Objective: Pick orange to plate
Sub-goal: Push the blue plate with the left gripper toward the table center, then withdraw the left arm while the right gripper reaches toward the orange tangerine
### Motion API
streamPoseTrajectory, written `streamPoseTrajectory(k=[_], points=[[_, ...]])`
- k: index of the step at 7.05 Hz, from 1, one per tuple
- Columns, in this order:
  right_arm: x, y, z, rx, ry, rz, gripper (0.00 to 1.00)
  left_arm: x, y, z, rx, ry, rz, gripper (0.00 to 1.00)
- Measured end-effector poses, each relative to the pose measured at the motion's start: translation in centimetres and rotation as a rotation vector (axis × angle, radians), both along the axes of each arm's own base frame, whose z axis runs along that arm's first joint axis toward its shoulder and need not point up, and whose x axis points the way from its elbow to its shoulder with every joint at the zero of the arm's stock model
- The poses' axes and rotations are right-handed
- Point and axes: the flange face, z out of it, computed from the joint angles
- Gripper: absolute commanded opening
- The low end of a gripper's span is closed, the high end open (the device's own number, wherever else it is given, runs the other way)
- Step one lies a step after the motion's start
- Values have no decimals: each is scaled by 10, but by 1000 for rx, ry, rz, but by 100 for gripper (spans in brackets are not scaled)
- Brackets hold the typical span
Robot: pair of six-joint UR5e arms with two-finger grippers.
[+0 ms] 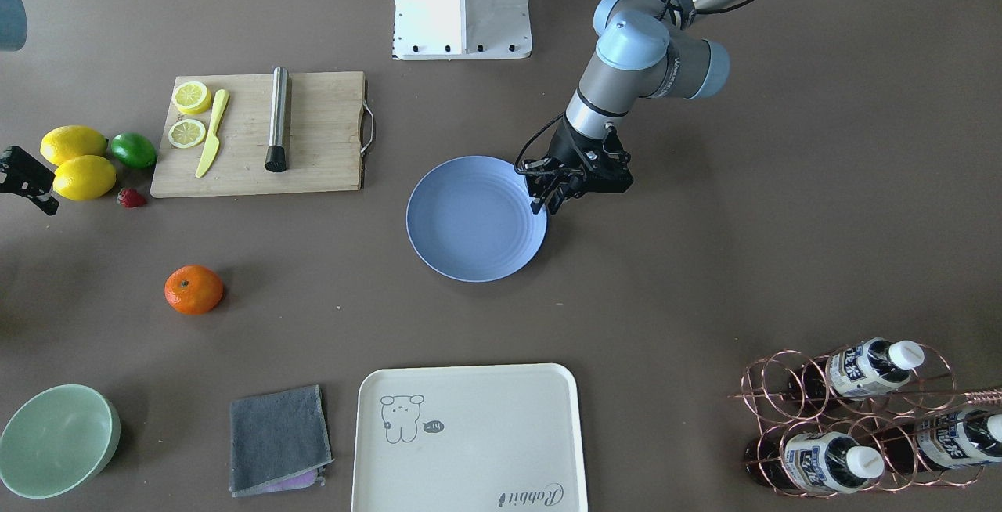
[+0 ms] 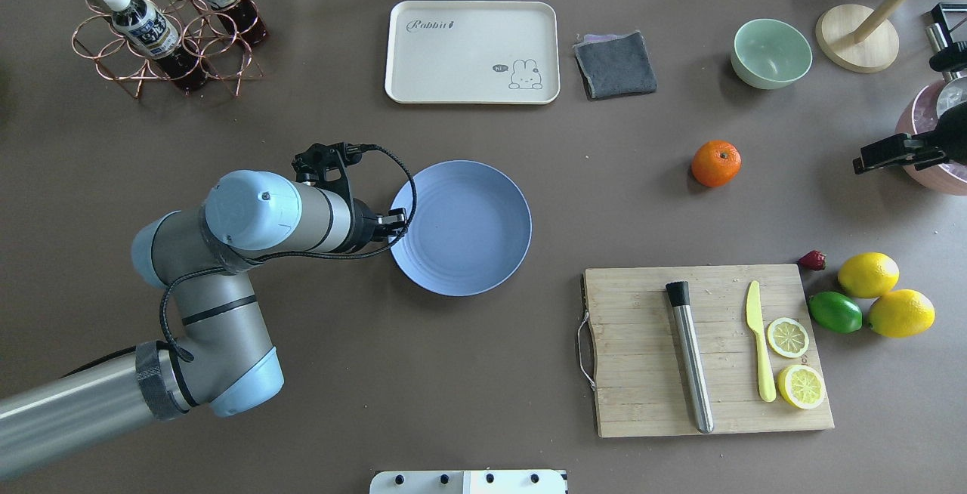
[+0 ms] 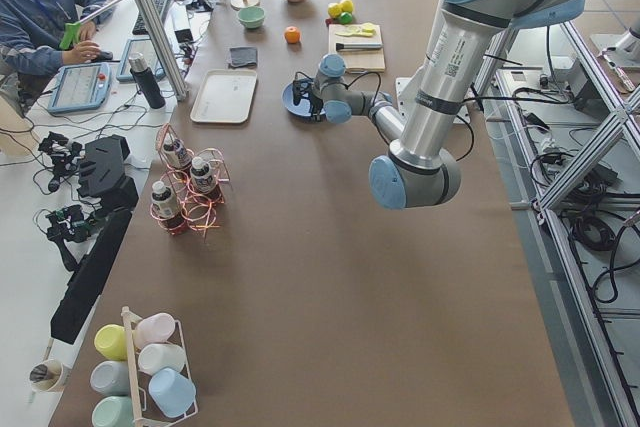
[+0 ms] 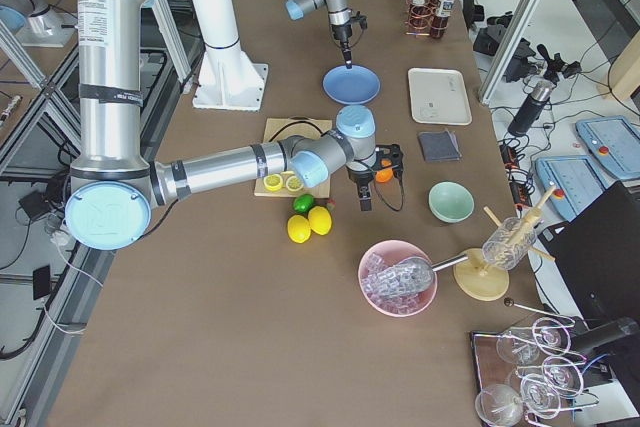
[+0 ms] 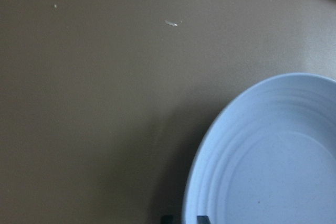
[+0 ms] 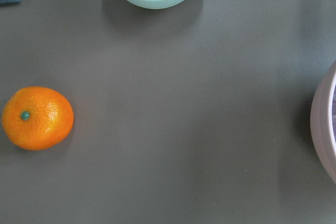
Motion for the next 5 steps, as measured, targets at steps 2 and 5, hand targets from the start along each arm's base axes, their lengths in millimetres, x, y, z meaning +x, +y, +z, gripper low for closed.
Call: streamPoseTrajectory(k=[2,5], points=[[-34,-25,-19,-8,-15,0,98,-47,-32,8,-35,17,18,97],[-123,-61,-56,-27,-20,16,98,-221,-84,93,-13,-39,110,93]])
